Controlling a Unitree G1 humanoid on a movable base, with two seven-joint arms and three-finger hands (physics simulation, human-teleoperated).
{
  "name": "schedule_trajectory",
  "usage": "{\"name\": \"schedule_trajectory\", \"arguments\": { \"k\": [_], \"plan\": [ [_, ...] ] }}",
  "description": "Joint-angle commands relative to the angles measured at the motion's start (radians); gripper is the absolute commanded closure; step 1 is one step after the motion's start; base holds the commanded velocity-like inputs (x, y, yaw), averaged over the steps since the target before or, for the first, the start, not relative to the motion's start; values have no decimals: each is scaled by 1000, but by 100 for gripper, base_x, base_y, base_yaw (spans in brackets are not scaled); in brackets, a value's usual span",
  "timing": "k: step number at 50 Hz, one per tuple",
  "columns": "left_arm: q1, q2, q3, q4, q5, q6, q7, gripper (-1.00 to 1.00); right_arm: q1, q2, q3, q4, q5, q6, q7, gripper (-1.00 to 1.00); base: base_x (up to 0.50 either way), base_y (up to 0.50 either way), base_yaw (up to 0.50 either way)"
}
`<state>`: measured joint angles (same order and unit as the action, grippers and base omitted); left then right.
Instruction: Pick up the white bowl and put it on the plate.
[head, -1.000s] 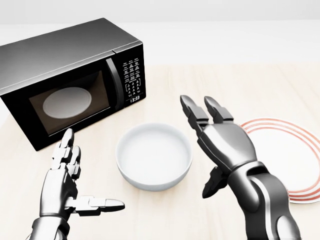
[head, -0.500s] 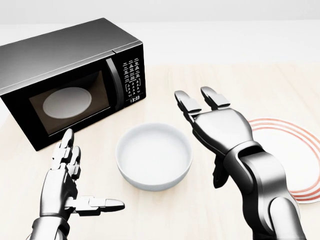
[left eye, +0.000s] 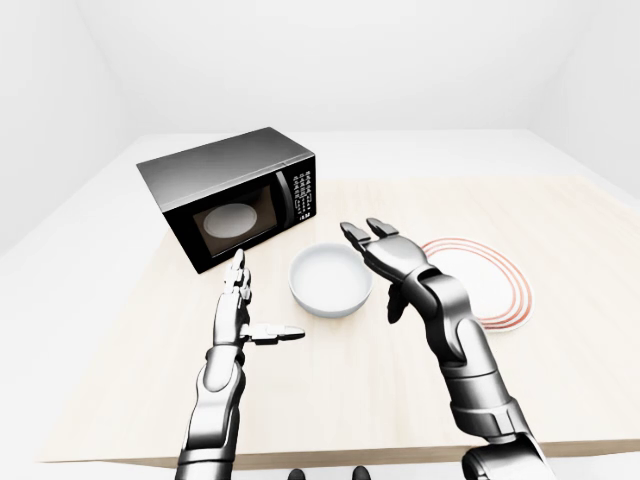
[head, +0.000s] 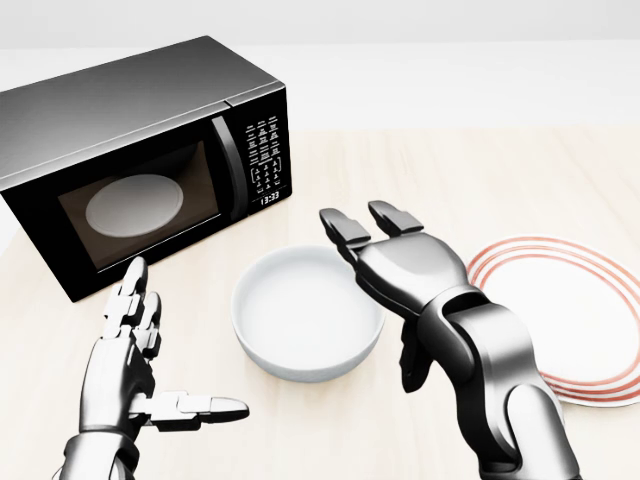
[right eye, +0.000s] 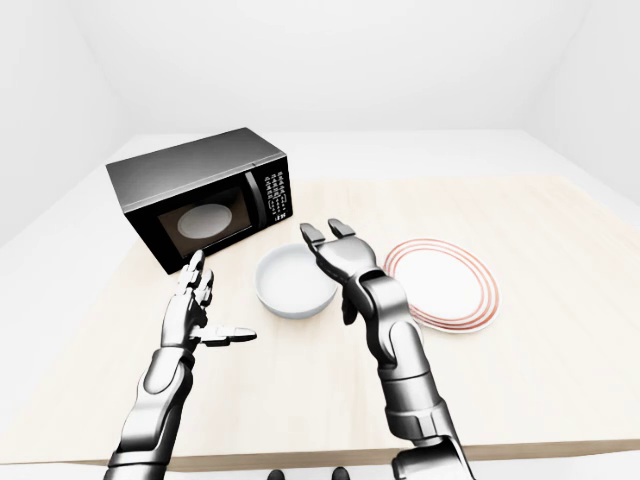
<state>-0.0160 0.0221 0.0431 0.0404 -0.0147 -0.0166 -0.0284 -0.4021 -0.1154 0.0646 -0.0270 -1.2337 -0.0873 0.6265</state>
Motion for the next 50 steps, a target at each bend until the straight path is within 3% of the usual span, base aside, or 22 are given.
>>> {"name": "schedule_trajectory", "arguments": {
  "k": [1,16,20,33,34,42,46,50],
  "plan": [
    [2,0,0,-7,-1,6,-1,-100,13,31,34,40,-17,0,-7,-100,0,0,0],
    [4,-1,-1,-15,-2,8,-3,-100,-4,65,65,110,-47,0,-35,-100,0,0,0],
    [3,0,0,-2,-3,-3,-5,-100,3,67,70,125,-58,0,-43,-100,0,0,0],
    [2,0,1,-14,-4,10,-4,-100,4,75,79,145,-70,0,-38,-100,0,0,0],
    [-4,1,4,13,-5,-11,-6,-100,3,73,78,147,-71,0,-40,-100,0,0,0],
    [4,1,1,-24,-4,19,-4,-100,9,79,87,172,-82,0,-59,-100,0,0,0],
    [-3,2,4,4,-4,-2,-5,-100,9,85,92,177,-86,0,-61,-100,0,0,0],
    [-1,1,3,-4,-4,3,-4,-100,12,86,95,188,-90,0,-70,-100,0,0,0]
  ]
}}
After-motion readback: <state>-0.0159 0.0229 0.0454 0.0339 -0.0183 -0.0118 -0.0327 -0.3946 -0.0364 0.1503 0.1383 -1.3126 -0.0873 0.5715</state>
